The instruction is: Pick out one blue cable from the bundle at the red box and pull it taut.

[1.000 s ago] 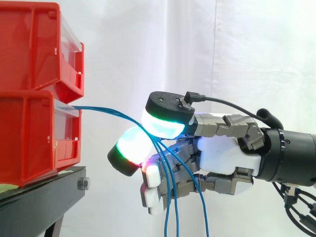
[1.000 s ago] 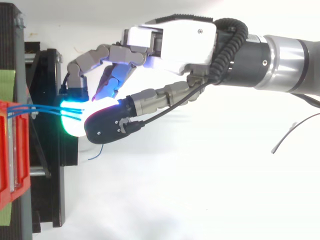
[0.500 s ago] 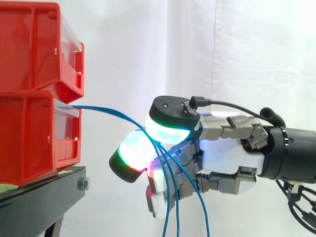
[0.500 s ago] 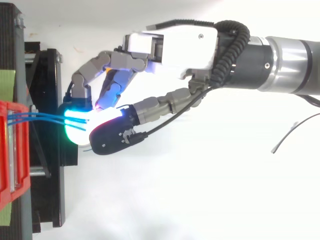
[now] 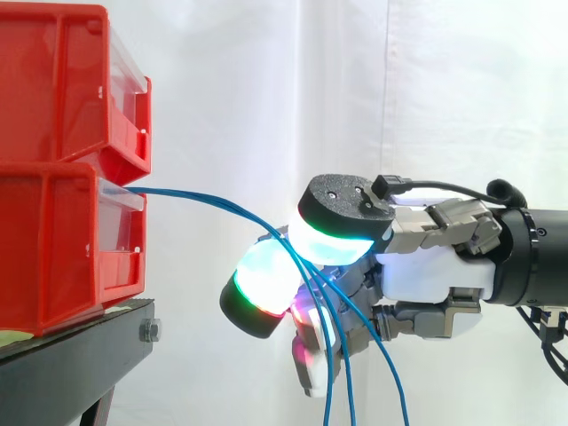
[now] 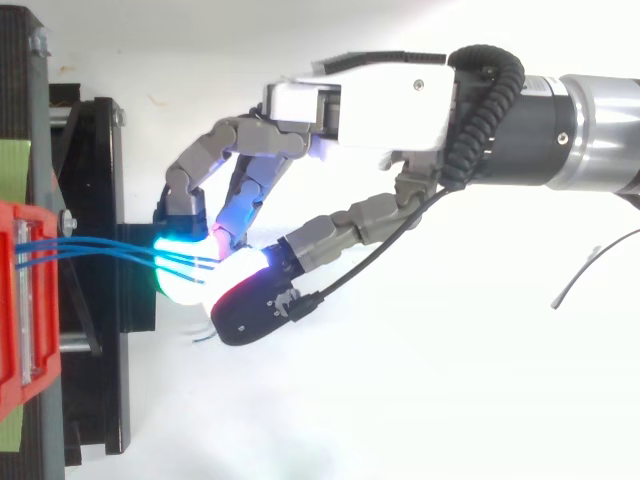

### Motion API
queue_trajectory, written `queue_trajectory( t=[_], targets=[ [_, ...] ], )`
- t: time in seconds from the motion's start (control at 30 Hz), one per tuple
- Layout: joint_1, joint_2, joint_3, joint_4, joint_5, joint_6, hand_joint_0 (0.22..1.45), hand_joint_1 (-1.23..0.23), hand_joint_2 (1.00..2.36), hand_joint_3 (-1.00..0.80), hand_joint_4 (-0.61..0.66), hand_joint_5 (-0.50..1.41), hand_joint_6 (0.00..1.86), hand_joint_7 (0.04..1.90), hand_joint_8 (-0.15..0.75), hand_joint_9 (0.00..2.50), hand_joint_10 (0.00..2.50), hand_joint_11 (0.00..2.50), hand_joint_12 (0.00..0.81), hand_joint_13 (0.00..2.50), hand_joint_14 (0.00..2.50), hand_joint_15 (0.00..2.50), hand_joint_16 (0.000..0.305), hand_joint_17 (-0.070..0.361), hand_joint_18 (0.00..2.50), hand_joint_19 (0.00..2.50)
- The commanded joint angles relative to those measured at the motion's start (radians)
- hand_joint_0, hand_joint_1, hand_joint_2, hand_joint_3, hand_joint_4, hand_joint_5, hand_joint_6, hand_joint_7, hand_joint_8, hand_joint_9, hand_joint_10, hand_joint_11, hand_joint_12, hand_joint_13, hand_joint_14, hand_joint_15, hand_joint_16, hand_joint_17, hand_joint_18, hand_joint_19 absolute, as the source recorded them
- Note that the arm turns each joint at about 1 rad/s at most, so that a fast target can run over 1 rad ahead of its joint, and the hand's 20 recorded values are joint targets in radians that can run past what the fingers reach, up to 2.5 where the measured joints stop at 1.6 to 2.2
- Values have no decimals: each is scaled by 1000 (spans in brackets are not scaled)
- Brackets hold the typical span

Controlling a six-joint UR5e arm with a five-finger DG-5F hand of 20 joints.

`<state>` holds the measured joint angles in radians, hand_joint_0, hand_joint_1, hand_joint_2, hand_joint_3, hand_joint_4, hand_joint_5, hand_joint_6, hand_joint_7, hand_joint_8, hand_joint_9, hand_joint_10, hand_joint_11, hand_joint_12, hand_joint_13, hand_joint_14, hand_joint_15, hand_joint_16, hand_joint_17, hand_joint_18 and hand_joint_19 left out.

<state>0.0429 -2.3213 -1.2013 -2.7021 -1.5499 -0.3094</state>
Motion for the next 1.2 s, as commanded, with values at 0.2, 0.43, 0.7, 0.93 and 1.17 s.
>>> queue_trajectory(
  t=[0.2, 0.43, 0.7, 0.93, 1.17],
  targets=[
    [3, 0, 2, -33, 17, 15, 671, -760, 1000, -500, 173, -208, 890, 762, 332, 1115, 23, 788, 377, 1036, 26, 638, 53, 119, 799, 604],
    [3, 0, 12, -42, 17, 24, 632, -732, 1000, -500, 182, -190, 898, 809, 338, 1206, 25, 818, 379, 1076, 26, 643, 52, 117, 822, 621],
    [3, 0, 46, -78, 10, 38, 597, -593, 1000, -500, 190, -180, 883, 831, 341, 1247, 26, 827, 387, 1102, 24, 662, 52, 118, 829, 645],
    [-2, -1, 46, -70, -9, 41, 595, -492, 1003, -468, 169, -172, 865, 865, 349, 1275, 25, 822, 391, 1105, 26, 653, 53, 118, 824, 664],
    [-11, 0, 45, -70, -45, 52, 591, -580, 1024, -226, 148, -164, 887, 909, 353, 1270, 25, 823, 395, 1097, 25, 660, 54, 121, 816, 676]
  ],
)
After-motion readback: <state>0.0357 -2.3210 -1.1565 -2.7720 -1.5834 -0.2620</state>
